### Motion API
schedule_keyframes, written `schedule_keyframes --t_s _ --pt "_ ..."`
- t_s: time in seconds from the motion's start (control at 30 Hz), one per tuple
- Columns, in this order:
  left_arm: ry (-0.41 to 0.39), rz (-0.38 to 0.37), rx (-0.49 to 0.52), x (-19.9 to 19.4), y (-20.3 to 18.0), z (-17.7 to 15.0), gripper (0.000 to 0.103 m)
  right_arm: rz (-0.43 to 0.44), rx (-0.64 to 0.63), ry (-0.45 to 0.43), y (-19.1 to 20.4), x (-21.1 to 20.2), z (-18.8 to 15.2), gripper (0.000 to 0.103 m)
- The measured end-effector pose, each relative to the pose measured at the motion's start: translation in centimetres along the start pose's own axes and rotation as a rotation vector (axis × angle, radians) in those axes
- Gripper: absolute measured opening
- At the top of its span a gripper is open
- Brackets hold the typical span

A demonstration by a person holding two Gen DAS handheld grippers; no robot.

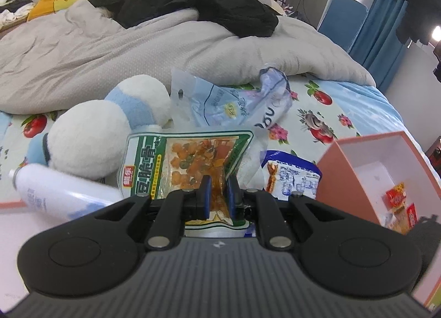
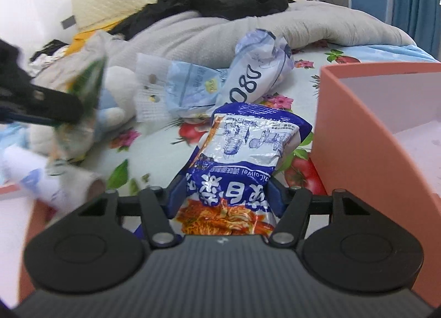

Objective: Organize snacks
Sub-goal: 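Carry the green bag and blue-white bag over the box with both tools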

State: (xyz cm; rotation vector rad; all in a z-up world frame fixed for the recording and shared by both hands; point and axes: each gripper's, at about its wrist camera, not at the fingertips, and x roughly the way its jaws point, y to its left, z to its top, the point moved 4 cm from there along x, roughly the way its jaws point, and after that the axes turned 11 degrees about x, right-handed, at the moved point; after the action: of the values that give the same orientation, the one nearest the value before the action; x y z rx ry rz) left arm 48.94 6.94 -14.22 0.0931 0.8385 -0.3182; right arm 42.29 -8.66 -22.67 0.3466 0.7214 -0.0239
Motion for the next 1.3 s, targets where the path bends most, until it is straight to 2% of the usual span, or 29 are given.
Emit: schedule_keyframes --t_s 0.2,0.5,0.7,0.93,1.07,1.3 --pt "0.003 0.003 0.002 -3.0 -2.4 -2.7 0.013 0.084 -0.024 0.029 -0.6 -5.5 -0.8 0.063" --pt "-0.004 0.012 -0.026 -7.8 -5.7 -8.4 0.013 0.159 -0.088 0.046 -2.6 -13.3 -2.3 0.063" --pt "0.006 0.049 -0.052 -10.6 -7.7 -12.4 0.013 0.204 -0.128 0.081 -4.4 -16.8 -4.1 0.063" --pt "0.000 0.045 -0.090 -12.8 -10.2 -15.8 0.013 0.227 -0.154 0.112 -5.8 -19.8 -6.3 0.063" --pt "-0.034 0.066 -0.060 -14.5 -11.5 -16.4 0.013 0.244 -0.149 0.114 -6.3 -21.2 -6.6 0.063" --pt "-0.091 0.043 -0.070 -17.2 -13.3 -14.2 0.013 0.254 -0.108 0.054 -7.2 -23.3 -4.0 0.063"
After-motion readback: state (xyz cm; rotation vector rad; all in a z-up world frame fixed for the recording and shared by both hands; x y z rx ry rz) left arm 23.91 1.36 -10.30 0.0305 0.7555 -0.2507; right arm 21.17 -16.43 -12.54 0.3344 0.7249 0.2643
